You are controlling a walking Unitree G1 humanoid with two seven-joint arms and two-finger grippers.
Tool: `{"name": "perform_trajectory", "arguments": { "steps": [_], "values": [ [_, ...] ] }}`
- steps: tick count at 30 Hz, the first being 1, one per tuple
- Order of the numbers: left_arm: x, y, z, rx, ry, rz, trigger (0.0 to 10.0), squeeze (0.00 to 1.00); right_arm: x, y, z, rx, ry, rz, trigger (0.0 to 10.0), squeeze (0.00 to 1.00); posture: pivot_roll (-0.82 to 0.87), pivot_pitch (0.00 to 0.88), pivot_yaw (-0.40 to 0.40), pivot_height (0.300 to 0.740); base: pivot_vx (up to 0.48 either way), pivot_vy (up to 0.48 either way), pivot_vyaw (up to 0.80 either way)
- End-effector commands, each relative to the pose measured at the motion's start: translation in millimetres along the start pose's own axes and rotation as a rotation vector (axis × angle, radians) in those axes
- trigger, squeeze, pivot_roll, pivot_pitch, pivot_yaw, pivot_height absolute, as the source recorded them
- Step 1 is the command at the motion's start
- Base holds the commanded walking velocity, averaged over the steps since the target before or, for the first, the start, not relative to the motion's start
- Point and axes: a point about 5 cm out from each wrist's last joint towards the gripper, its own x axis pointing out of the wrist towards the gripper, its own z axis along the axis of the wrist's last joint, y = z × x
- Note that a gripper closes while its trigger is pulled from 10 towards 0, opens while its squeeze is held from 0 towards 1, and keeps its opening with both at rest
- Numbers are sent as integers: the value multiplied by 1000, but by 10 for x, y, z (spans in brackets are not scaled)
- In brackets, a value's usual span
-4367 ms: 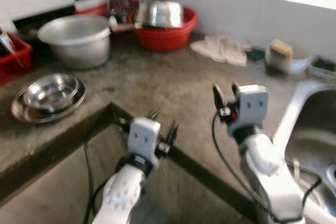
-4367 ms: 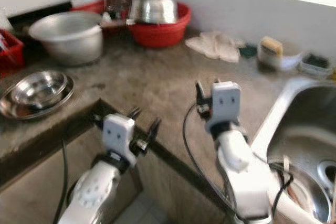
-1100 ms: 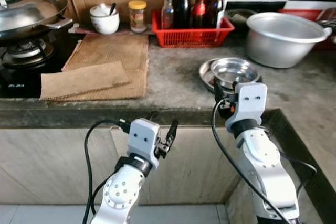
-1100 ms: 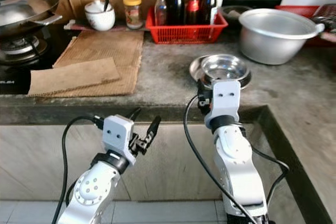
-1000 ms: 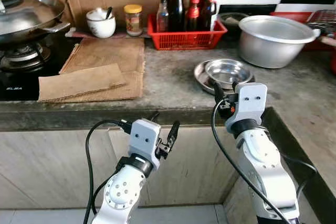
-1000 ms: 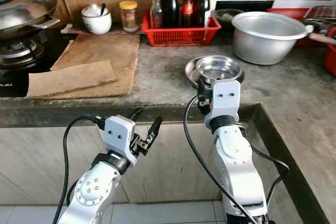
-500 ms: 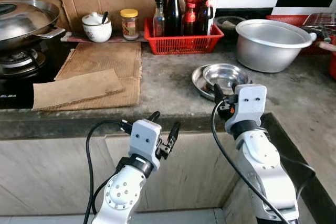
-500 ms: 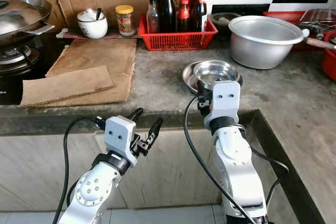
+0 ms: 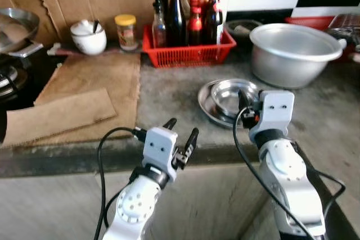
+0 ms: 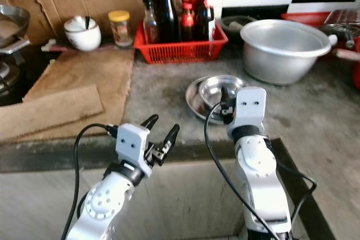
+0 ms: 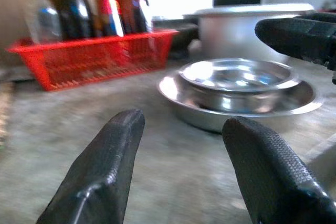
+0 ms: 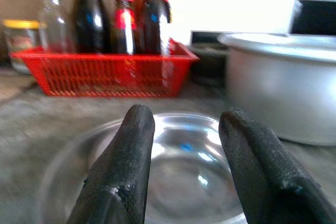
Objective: Kitchen organization
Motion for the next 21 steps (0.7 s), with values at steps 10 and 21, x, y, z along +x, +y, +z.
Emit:
{"name": "perform_trajectory", "arguments": {
  "steps": [10, 21],
  "values": [
    [-18, 16, 8, -3, 4, 6, 10000, 0, 99, -106, 136, 12, -22, -34, 10000, 0, 170, 71, -26, 740, 0, 0, 0],
    [-26, -14, -1, -14, 8, -5, 10000, 0, 351, -302, 94, -14, 213, -51, 10000, 1000, 169, 80, -32, 740, 0, 0, 0]
  ]
}}
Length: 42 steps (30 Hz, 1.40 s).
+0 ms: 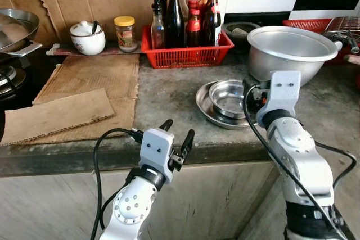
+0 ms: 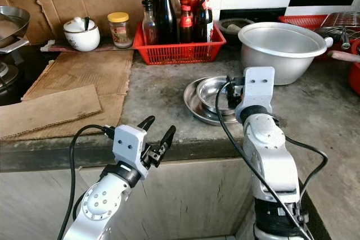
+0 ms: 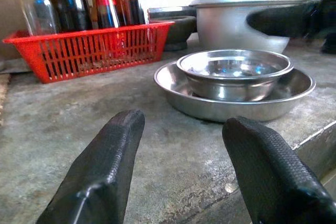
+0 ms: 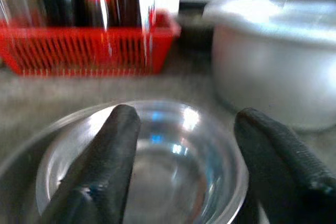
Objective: Kitchen organization
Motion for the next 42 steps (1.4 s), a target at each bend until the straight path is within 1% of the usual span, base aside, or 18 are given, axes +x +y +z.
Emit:
{"name": "perform_trajectory", "arguments": {
  "steps": [1, 2, 3, 4, 7, 10, 16, 21, 28, 33, 36, 38, 42],
  "values": [
    [-15, -9, 23, -8, -5, -1, 10000, 0, 41, -34, 10, 7, 42, -17, 10000, 0, 169, 80, -32, 740, 0, 0, 0],
    [-23, -10, 19, -9, -3, 0, 10000, 0, 70, -56, 3, 37, 72, -45, 10000, 0, 168, 78, -32, 740, 0, 0, 0],
    [-25, -10, 17, -10, -3, 1, 10000, 0, 79, -65, -4, 41, 86, -55, 10000, 0, 168, 78, -32, 740, 0, 0, 0],
    [-27, -9, 14, -9, -1, 2, 10000, 0, 91, -67, -3, 66, 106, -58, 10000, 0, 169, 81, -36, 740, 0, 0, 0],
    [-30, -4, 6, -7, 3, 6, 10000, 0, 109, -62, 19, 146, 168, -19, 10000, 0, 167, 81, -34, 740, 0, 0, 0],
    [-26, 1, 4, -5, 4, 7, 10000, 0, 119, -93, 49, 158, 187, -17, 10000, 0, 169, 81, -35, 740, 0, 0, 0],
    [-26, -5, -3, -5, 4, 7, 10000, 0, 139, -106, 68, 200, 235, -14, 10000, 0, 167, 77, -34, 740, 0, 0, 0],
    [-23, -7, -4, -5, 3, 10, 10000, 0, 162, -121, 85, 205, 267, -13, 10000, 0, 168, 71, -42, 740, 0, 0, 0],
    [-31, -8, -13, -4, 6, 10, 10000, 0, 180, -80, 98, 236, 310, 14, 10000, 0, 168, 66, -41, 740, 0, 0, 0],
    [-35, -12, -19, -6, 7, 9, 10000, 0, 195, -96, 105, 254, 309, -3, 10000, 0, 168, 65, -40, 740, 0, 0, 0],
    [-35, -11, -17, -6, 6, 9, 10000, 0, 212, -142, 145, 264, 282, -30, 10000, 0, 169, 65, -40, 740, 0, 0, 0],
    [-34, -12, -18, -5, 7, 8, 10000, 0, 228, -186, 210, 282, 248, -51, 10000, 0, 169, 65, -40, 740, 0, 0, 0],
    [-31, -15, -18, -5, 6, 6, 10000, 0, 229, -192, 215, 281, 252, -55, 10000, 0, 169, 65, -40, 740, 0, 0, 0]
  ]
}}
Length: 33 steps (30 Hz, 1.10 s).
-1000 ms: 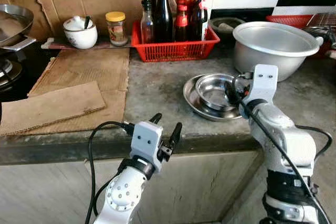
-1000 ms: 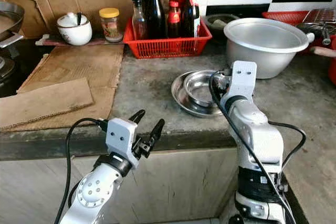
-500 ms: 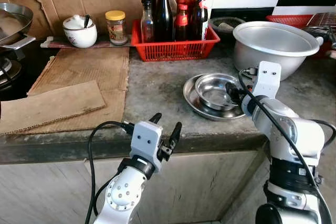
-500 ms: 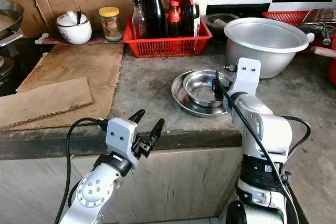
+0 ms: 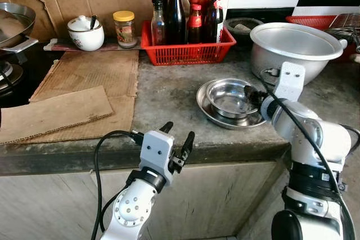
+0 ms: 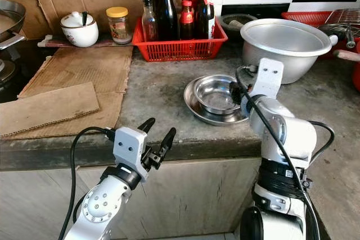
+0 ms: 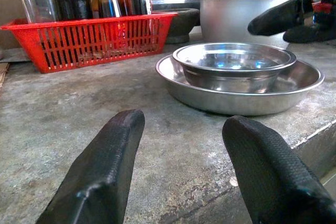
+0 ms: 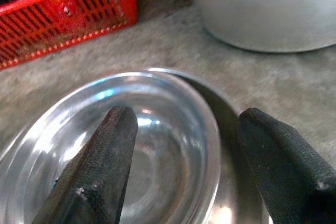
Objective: Kitchen organization
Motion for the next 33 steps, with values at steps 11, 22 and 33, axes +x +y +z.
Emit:
{"name": "perform_trajectory", "arguments": {
  "steps": [11, 22, 33],
  "values": [
    [-2, -3, 15, -2, -6, 6, 10000, 0, 20, 6, -81, -23, 51, -12, 10000, 0, 170, 75, -41, 740, 0, 0, 0],
    [-3, -9, 24, -5, -10, 7, 10000, 0, 20, -7, -117, -34, 78, -30, 10000, 0, 167, 79, -41, 740, 0, 0, 0],
    [-7, -6, 19, -5, -6, 10, 10000, 0, 11, 60, -228, -47, 143, -9, 10000, 0, 168, 81, -42, 740, 0, 0, 0]
  ]
}}
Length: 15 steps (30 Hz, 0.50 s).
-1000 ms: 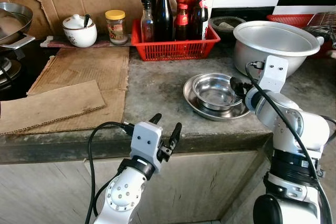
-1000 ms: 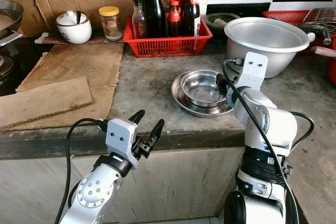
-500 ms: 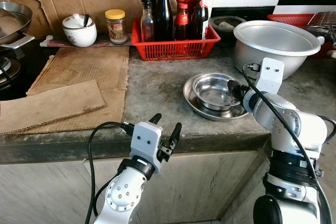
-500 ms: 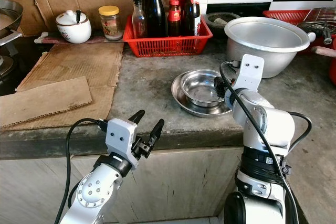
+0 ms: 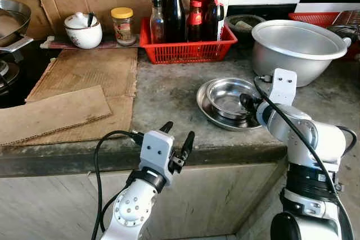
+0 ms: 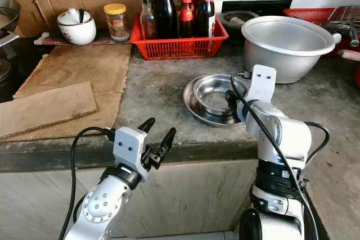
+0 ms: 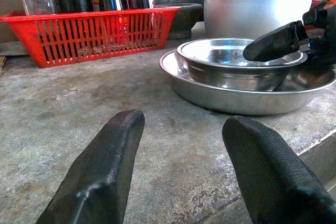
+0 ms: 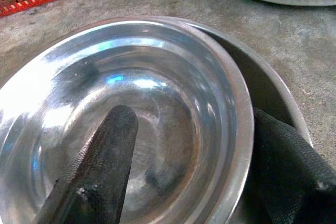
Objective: Kitchen organization
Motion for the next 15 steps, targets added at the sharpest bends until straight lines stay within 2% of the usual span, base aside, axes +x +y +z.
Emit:
{"name": "perform_trajectory", "arguments": {
  "steps": [1, 6, 7, 8, 9, 15],
  "values": [
    [-7, -2, 19, -2, -6, 7, 10000, 0, 2, 7, -47, -8, 34, -3, 10000, 0, 169, 80, -43, 740, 0, 0, 0],
    [-6, 3, 15, 0, -6, 9, 10000, 0, 11, 18, -83, 1, 67, 3, 10000, 0, 170, 80, -42, 740, 0, 0, 0],
    [-5, 3, 16, -1, -6, 9, 10000, 0, 16, 19, -101, 1, 80, 4, 9686, 0, 170, 80, -42, 740, 0, 0, 0],
    [-4, 3, 19, -2, -7, 9, 10000, 0, 22, 19, -123, 0, 95, 1, 7490, 0, 170, 79, -45, 740, 0, 0, 0],
    [-6, 2, 17, -1, -7, 8, 10000, 0, 24, 17, -140, 5, 103, -4, 0, 0, 170, 81, -41, 740, 0, 0, 0],
    [-2, 1, 23, 0, -8, 11, 10000, 0, 33, 47, -166, 51, 120, 6, 0, 0, 172, 80, -43, 740, 0, 0, 0]
  ]
}}
